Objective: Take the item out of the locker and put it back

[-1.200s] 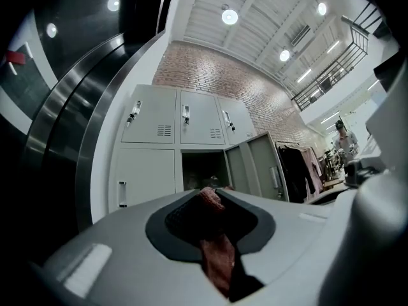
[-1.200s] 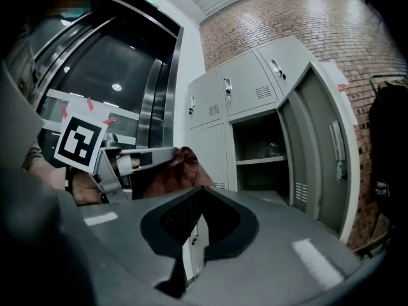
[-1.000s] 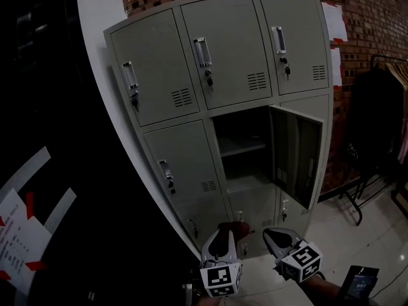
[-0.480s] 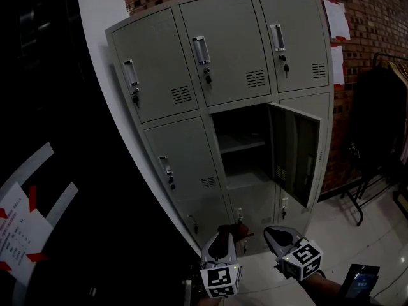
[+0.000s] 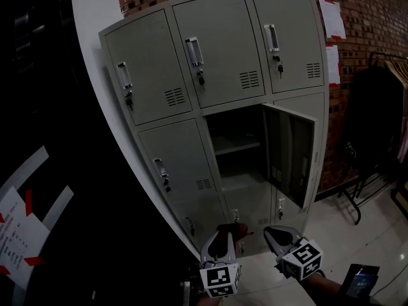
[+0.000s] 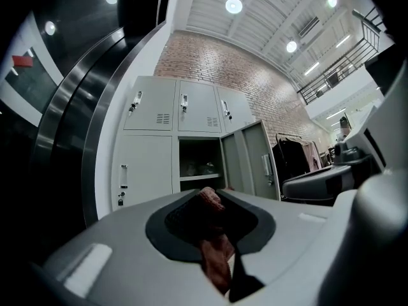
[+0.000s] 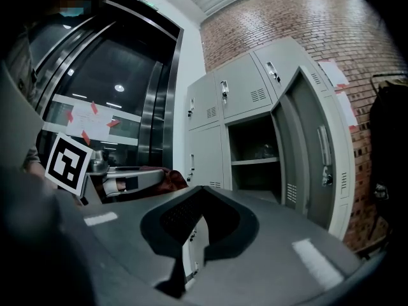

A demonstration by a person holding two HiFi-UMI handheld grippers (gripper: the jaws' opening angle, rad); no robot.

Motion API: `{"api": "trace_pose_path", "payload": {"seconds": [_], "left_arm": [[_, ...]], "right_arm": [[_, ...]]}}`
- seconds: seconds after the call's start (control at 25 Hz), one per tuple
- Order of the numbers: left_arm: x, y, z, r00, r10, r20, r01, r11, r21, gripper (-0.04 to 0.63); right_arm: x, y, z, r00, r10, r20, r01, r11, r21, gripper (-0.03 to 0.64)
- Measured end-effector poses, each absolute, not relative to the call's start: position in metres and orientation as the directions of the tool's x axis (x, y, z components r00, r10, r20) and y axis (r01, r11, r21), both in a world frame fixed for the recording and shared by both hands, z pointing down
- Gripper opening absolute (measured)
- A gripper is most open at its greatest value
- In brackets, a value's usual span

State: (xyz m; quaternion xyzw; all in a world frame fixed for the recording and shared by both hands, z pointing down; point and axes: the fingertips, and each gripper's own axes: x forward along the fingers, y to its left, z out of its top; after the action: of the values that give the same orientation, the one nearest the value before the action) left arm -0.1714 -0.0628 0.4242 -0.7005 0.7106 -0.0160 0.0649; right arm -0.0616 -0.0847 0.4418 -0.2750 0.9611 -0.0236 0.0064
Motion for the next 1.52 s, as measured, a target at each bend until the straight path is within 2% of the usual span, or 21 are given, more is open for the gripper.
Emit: {"api": "trace_pose_path", "payload": {"seconds": [0.92, 1.52], "left_arm": [[-0.158, -0.081, 0.422, -0.023, -0.998, -0.061, -0.992, 0.030, -0.122, 0.064], [-0.127, -0.114, 0.413, -0.103, -0.991, -0.084, -0.983, 0.114, -0.141, 0.064]], "right_arm": [[-0.045, -0.099, 0.441, -0.849, -0.528, -0.013, -0.526, 0.847, -0.073, -0.008], [-0.017, -0.131, 0.454, -0.893, -0.449, -0.017, -0.446, 0.890, -0.094, -0.008]]}}
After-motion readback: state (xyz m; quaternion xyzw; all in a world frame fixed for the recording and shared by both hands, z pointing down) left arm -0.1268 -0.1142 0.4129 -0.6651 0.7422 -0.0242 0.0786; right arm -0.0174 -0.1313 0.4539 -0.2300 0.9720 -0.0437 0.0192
